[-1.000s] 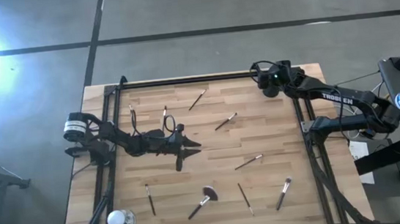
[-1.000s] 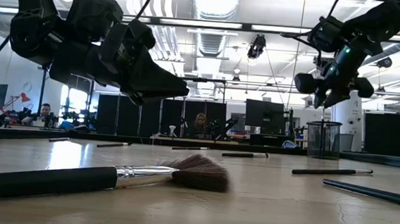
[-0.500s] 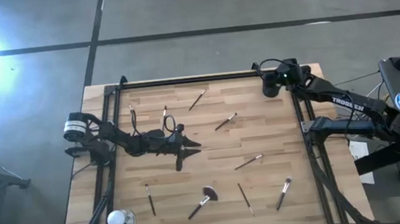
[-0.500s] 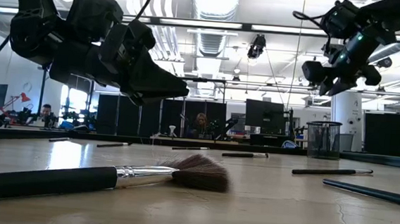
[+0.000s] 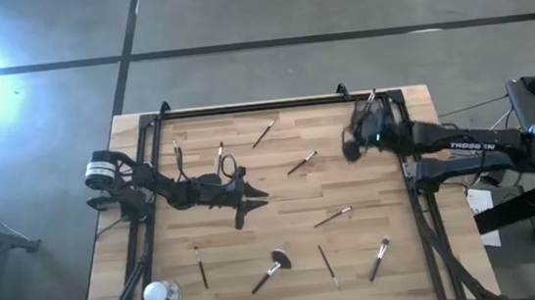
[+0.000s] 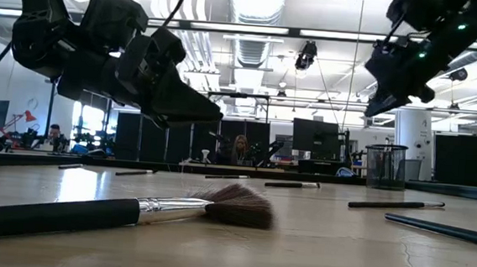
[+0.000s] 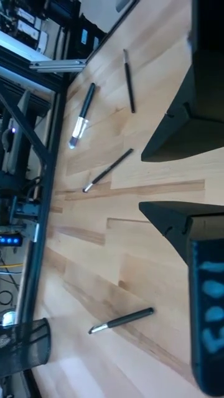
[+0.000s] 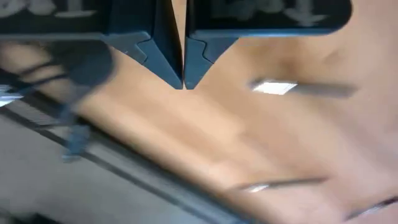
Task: Put items in baskets/containers
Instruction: Put the eyeshadow brush into the pen holder
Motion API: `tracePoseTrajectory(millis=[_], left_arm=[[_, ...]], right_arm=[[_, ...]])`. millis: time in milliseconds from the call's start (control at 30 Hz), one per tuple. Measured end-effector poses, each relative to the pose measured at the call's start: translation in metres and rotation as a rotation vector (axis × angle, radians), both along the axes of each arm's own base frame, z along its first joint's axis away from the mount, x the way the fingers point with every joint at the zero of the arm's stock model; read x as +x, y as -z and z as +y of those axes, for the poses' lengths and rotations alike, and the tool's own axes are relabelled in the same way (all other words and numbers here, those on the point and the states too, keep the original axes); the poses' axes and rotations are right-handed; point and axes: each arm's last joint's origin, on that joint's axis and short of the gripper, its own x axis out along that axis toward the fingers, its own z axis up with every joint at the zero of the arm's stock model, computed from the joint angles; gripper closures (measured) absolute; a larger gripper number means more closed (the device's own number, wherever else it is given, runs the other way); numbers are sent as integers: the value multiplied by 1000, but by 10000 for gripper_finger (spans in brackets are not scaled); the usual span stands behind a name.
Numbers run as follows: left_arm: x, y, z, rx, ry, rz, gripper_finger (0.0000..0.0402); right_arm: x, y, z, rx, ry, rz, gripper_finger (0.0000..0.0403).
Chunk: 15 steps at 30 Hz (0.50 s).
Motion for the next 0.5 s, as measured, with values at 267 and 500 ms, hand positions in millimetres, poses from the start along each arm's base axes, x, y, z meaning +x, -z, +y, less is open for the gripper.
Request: tracePoseTrajectory(millis=[267,500], left_arm=[[-1,5,-1,0,3,51,296],[-1,6,-2,-14,27,60,296]], right_arm=[[1,22,79,14,-198,-61,392],[-7,31,122,86,-330,-115,392]])
